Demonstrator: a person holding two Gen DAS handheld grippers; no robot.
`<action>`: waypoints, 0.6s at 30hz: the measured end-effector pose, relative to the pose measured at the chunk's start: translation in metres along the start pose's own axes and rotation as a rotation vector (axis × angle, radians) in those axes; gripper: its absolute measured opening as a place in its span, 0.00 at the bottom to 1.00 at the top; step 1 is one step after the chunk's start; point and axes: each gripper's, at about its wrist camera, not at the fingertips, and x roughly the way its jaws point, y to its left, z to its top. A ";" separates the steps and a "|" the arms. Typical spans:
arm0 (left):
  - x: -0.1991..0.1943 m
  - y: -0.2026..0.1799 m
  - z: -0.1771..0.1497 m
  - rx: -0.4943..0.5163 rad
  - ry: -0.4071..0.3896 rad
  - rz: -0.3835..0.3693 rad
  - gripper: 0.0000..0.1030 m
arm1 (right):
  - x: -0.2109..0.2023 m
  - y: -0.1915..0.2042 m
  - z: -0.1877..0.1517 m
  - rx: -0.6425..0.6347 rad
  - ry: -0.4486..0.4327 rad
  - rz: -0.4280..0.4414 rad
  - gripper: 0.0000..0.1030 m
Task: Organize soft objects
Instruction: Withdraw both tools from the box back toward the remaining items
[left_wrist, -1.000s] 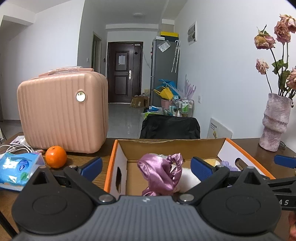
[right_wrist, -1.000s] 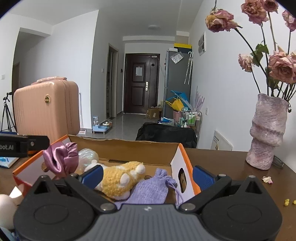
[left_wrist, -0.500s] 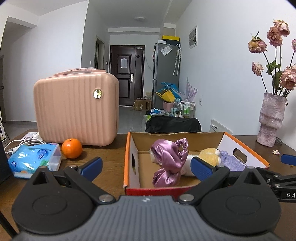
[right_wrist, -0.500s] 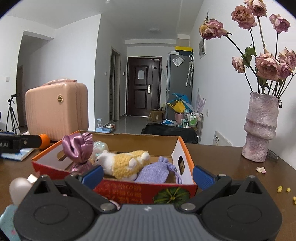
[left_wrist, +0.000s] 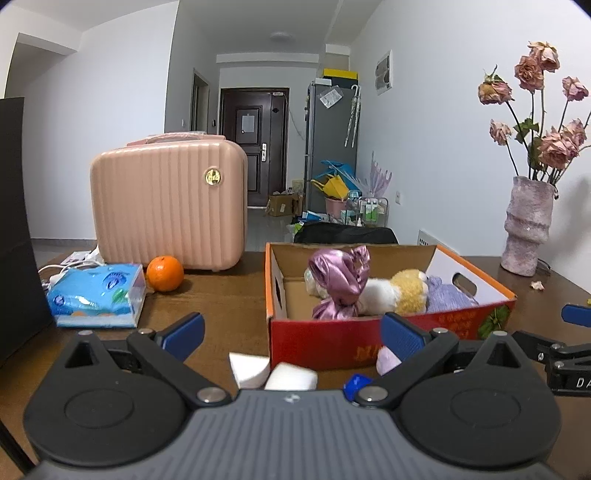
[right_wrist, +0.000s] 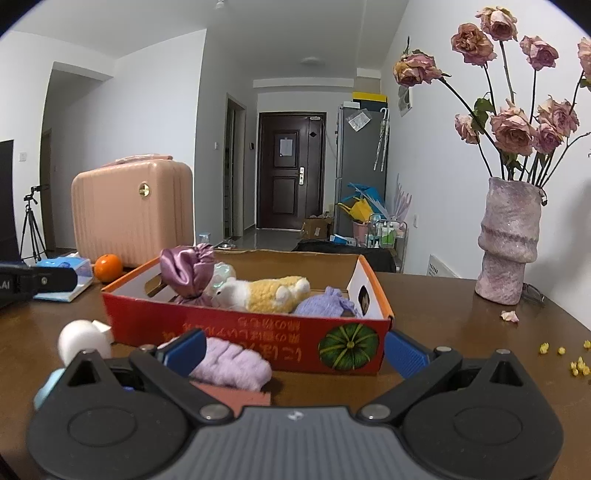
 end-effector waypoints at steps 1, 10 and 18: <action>-0.003 0.000 -0.002 0.001 0.006 -0.001 1.00 | -0.004 0.001 -0.002 0.002 0.000 0.000 1.00; -0.028 0.002 -0.019 0.014 0.035 -0.009 1.00 | -0.029 -0.001 -0.014 0.028 0.006 -0.012 1.00; -0.039 0.003 -0.029 0.019 0.060 -0.012 1.00 | -0.043 0.001 -0.024 0.030 0.022 -0.009 1.00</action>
